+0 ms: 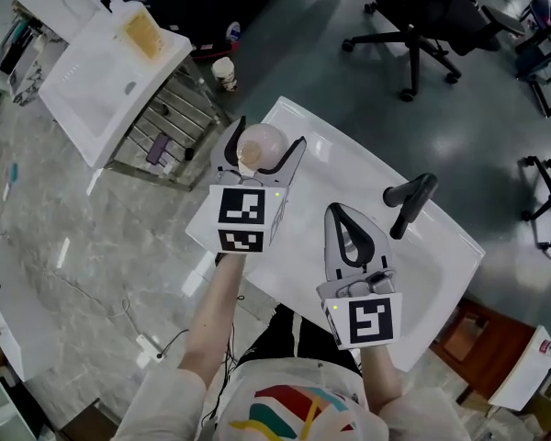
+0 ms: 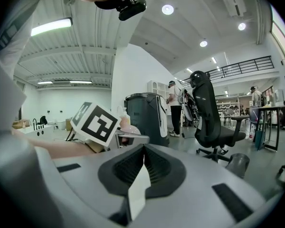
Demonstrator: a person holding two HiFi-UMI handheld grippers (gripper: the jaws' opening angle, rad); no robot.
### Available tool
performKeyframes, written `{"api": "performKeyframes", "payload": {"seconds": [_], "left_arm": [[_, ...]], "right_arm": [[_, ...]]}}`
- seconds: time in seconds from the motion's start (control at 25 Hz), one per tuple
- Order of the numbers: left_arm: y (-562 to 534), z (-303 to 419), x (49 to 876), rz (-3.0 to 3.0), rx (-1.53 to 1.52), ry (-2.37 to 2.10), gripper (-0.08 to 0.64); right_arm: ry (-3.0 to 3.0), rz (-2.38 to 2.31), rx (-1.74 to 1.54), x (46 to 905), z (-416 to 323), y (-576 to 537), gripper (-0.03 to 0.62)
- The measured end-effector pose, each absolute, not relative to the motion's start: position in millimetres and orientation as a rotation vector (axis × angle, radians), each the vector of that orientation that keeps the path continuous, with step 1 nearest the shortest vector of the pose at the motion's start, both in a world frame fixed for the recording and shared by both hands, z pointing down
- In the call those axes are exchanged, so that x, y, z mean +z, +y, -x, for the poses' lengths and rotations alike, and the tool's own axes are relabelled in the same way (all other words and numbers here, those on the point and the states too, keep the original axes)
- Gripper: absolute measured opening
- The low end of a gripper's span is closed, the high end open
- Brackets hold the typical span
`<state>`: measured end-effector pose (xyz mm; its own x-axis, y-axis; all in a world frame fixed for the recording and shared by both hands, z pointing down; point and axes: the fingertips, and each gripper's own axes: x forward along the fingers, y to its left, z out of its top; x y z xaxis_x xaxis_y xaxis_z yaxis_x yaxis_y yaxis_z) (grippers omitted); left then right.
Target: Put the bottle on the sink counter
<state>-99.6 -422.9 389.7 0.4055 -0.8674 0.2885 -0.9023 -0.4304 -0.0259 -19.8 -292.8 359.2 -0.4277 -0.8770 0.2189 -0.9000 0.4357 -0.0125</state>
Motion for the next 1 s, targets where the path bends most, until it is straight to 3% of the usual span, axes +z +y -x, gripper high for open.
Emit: {"api": "performKeyframes", "payload": {"seconds": [0.84,1.0], "left_arm": [[-499,73,523,-2.351,0.657,-1.432,0.405],[-504,73,536,-2.345,0.688,-1.411,0.405]], "right_arm": [[-2.437,-1.555,0.475,426,5,-327,0.012],[-2.411,-1.544,0.407,432,8,-329,0.012]]}}
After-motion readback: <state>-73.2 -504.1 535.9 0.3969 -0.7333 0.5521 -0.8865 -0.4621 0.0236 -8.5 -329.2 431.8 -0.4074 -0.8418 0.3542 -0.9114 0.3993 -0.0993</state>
